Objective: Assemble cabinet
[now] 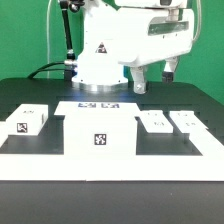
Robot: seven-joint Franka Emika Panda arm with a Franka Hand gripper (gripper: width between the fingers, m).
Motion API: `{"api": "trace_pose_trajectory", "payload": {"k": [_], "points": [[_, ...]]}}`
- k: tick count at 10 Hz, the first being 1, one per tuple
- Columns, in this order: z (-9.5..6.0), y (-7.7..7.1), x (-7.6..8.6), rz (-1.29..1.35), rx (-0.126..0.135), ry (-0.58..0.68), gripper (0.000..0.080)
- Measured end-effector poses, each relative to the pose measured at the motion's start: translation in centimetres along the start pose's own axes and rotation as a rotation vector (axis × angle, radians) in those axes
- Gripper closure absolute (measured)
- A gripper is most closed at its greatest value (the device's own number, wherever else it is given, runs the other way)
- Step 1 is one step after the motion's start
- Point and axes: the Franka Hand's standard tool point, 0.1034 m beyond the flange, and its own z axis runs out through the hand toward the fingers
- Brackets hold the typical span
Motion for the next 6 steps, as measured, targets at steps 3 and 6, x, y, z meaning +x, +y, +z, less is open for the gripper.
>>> {"api": "trace_pose_trajectory", "payload": {"k": [3,6], "points": [[0.00,0.00,0.00,0.000,0.000,0.000,0.0001],[0.00,0.00,0.00,0.000,0.000,0.000,0.0001]]}}
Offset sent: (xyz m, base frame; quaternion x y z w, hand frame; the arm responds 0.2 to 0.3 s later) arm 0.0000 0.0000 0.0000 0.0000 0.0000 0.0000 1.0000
